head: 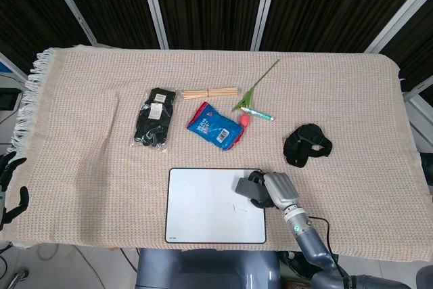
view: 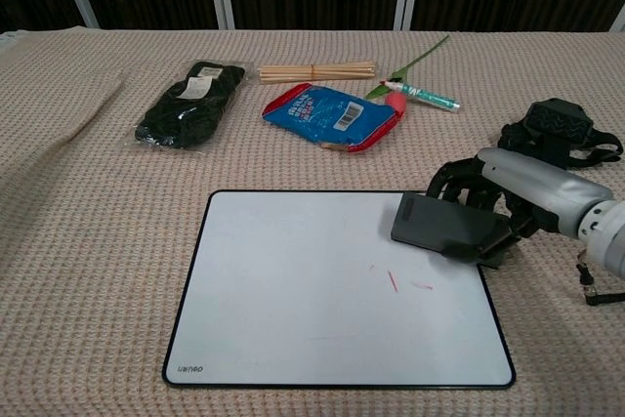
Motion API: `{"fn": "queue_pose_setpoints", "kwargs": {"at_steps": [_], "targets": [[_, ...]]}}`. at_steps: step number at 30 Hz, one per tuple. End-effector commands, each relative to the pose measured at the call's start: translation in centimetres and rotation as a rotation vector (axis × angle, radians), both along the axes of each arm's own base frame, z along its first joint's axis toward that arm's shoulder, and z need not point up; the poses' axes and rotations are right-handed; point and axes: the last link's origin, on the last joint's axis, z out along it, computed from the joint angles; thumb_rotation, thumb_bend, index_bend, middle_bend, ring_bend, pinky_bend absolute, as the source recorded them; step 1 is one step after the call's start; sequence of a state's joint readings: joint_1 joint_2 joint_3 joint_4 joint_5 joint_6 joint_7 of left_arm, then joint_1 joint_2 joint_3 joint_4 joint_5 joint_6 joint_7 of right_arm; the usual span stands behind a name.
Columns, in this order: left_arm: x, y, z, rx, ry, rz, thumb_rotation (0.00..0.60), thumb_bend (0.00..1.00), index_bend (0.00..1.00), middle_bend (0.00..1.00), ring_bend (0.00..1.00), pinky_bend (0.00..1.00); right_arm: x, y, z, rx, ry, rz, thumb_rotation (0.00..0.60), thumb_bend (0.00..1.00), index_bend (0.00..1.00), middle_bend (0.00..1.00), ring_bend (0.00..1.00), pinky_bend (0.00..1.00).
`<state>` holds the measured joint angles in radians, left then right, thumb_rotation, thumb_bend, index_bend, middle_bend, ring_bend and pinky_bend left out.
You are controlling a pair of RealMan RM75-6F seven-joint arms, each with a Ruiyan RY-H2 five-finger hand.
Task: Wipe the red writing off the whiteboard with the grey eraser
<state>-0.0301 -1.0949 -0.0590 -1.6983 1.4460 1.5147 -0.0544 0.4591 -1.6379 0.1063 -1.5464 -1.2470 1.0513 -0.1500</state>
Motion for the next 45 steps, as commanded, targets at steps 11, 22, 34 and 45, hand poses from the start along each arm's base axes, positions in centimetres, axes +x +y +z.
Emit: {"fn": "queue_pose_setpoints", "kwargs": {"at_steps": [11,22,34,45], "targets": [[0.0,0.0,0.1,0.005,-0.001,-0.003,0.600,0.56,0.17,0.05,0.03,0.09,1.4,5.1,-1.2,0.086,0.010,0.092,0.600,0.52,0.60,0.57,0.57,0.47],[0.0,0.0,0.2,0.006,-0.004,-0.006,0.600,0.56,0.17,0.05,0.03,0.09,2.5,5.5,-1.9,0.072,0.029,0.117,0.600,0.52,0.60,0.57,0.57,0.47],[-0.1,0.0,0.3,0.007,-0.005,-0.004,0.600,0.56,0.17,0.05,0.03,0.09,2.1,2.1,-2.4,-0.016,0.053,0.053,0.600,0.52,0.60,0.57,0.57,0.47],[-0.1,0.0,0.3,0.004,-0.004,-0.002,0.600,0.56,0.17,0.05,0.03,0.09,0.1,-0.7,-0.3,-0.094,0.060,-0.038,0.600,0.52,0.60,0.57,0.57,0.47]]}}
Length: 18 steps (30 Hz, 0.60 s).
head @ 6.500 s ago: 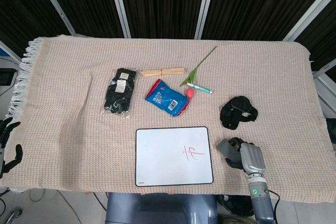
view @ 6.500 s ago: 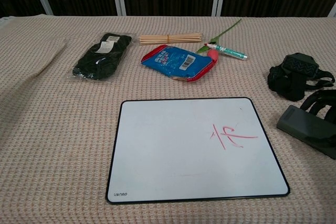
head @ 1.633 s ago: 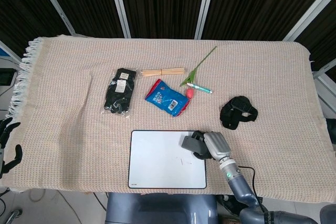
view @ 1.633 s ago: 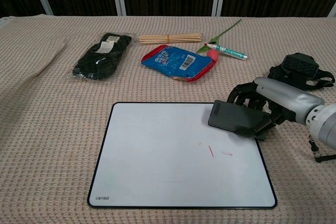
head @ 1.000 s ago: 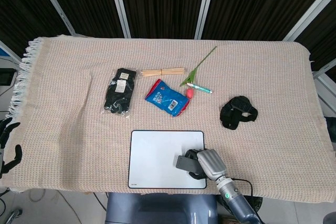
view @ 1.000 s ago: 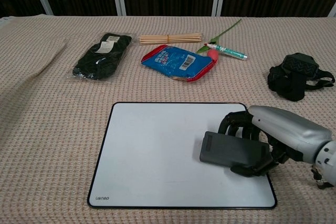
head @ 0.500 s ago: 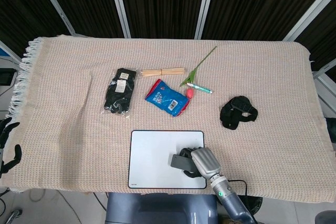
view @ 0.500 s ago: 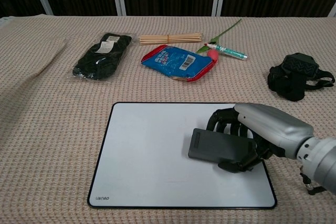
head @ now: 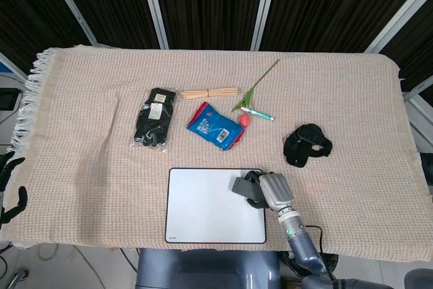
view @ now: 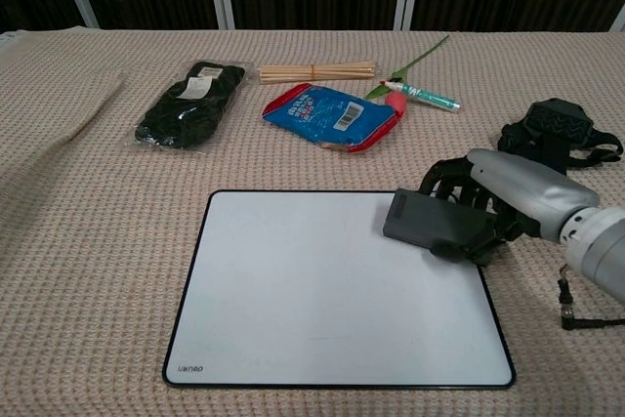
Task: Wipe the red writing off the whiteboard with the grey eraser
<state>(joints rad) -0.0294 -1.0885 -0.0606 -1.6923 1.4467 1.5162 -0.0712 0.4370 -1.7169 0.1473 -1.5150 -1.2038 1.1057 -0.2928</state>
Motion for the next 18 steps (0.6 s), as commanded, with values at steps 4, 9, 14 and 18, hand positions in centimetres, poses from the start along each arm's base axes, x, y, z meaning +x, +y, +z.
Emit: {"fn": "queue_pose_setpoints", "kwargs": {"at_steps": [4,9,14,18], "targets": [[0.0,0.0,-0.1,-0.001,0.001,-0.001,0.600,0.56,0.17,0.05,0.03,0.09,-1.2,-0.9,1.8,-0.032,0.004,-0.030,0.600,0.52,0.60,0.56,0.57,0.47],[0.1,0.0,-0.1,-0.002,0.001,-0.003,0.600,0.56,0.17,0.05,0.03,0.09,-2.4,-1.3,3.6,-0.033,-0.011,-0.044,0.600,0.52,0.60,0.56,0.56,0.47],[0.2,0.0,-0.3,-0.004,0.004,-0.004,0.600,0.56,0.17,0.05,0.03,0.09,-3.6,-1.5,5.1,0.007,-0.027,-0.038,0.600,0.52,0.60,0.54,0.55,0.45],[0.2,0.0,-0.4,-0.005,0.005,-0.002,0.600,0.56,0.17,0.05,0.03,0.09,-4.8,-1.5,5.9,0.022,-0.010,-0.027,0.600,0.51,0.60,0.53,0.52,0.42]]}}
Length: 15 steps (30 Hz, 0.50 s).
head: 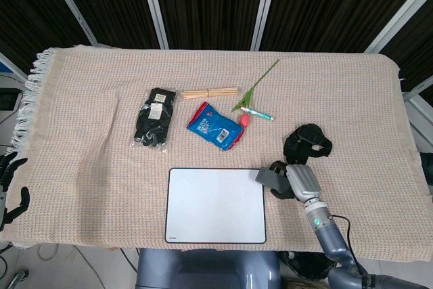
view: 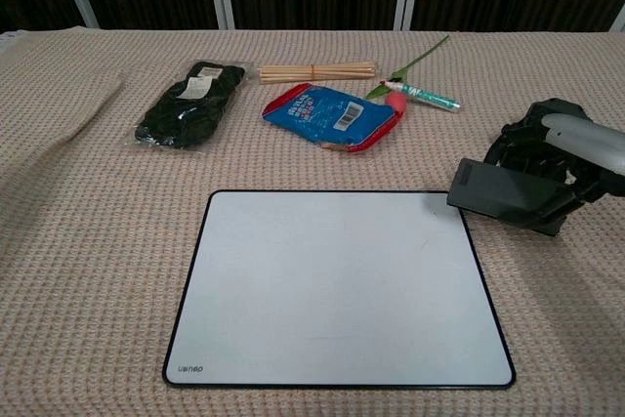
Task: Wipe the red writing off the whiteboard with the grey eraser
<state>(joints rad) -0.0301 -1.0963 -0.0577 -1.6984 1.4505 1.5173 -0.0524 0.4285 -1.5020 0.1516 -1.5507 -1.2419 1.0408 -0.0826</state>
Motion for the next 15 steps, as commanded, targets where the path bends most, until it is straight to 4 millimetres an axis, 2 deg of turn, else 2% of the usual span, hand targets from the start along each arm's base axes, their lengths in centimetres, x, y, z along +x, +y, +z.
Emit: {"fn": "queue_pose_setpoints", "kwargs": {"at_steps": [1,9,13,15], "targets": [[0.0,0.0,0.0,0.000,0.000,0.000,0.600,0.56,0.17,0.05,0.03,0.09,-1.2,0.1,0.6,0.027,0.018,0.009,0.600,0.51,0.60,0.53,0.52,0.42],[0.0,0.0,0.0,0.004,-0.001,0.002,0.600,0.56,0.17,0.05,0.03,0.09,-4.1,-0.3,1.6,0.065,0.066,0.041,0.600,0.46,0.56,0.48,0.46,0.36],[0.0,0.0,0.0,0.003,-0.001,0.001,0.600,0.56,0.17,0.05,0.03,0.09,-5.2,-0.2,2.1,0.099,0.090,0.062,0.600,0.37,0.43,0.38,0.36,0.26],[0.0,0.0,0.0,0.003,-0.001,0.001,0.600,0.56,0.17,0.05,0.03,0.09,-5.9,-0.2,2.4,0.116,0.113,0.064,0.600,0.30,0.35,0.32,0.29,0.21]]}}
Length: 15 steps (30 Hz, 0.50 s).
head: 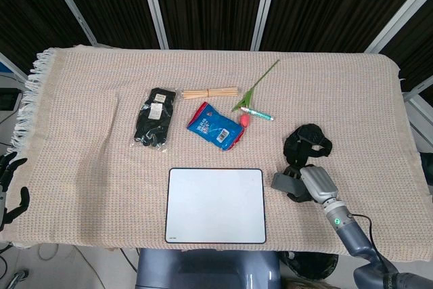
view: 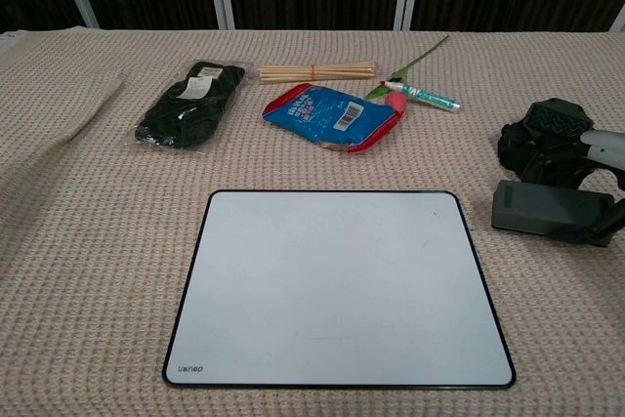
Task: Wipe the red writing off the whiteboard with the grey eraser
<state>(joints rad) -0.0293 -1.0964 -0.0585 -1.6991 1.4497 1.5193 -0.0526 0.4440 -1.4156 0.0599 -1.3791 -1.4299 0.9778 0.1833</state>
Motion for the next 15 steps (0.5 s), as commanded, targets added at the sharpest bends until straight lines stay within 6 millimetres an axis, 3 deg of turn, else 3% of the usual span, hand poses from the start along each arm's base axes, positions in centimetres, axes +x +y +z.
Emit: {"fn": "queue_pose_setpoints", "kwargs": {"at_steps": [1,5,8,15], "targets": [[0.0,0.0,0.0,0.000,0.000,0.001,0.600,0.56,0.17,0.05,0.03,0.09,-1.3,0.0,0.6,0.042,0.052,0.013,0.600,0.27,0.31,0.30,0.27,0.19],[0.0,0.0,0.0,-0.001,0.000,0.001,0.600,0.56,0.17,0.05,0.03,0.09,-2.0,0.2,1.1,0.076,0.071,0.011,0.600,0.16,0.10,0.15,0.15,0.17],[0.0,0.0,-0.1,-0.002,0.001,0.002,0.600,0.56,0.17,0.05,0.03,0.09,-2.0,0.2,1.7,0.074,0.060,0.007,0.600,0.12,0.01,0.05,0.09,0.17],[0.0,0.0,0.0,0.001,0.001,0.003,0.600,0.56,0.17,0.05,0.03,0.09,-0.9,0.3,5.4,-0.068,-0.024,0.037,0.600,0.12,0.00,0.03,0.08,0.17]]}}
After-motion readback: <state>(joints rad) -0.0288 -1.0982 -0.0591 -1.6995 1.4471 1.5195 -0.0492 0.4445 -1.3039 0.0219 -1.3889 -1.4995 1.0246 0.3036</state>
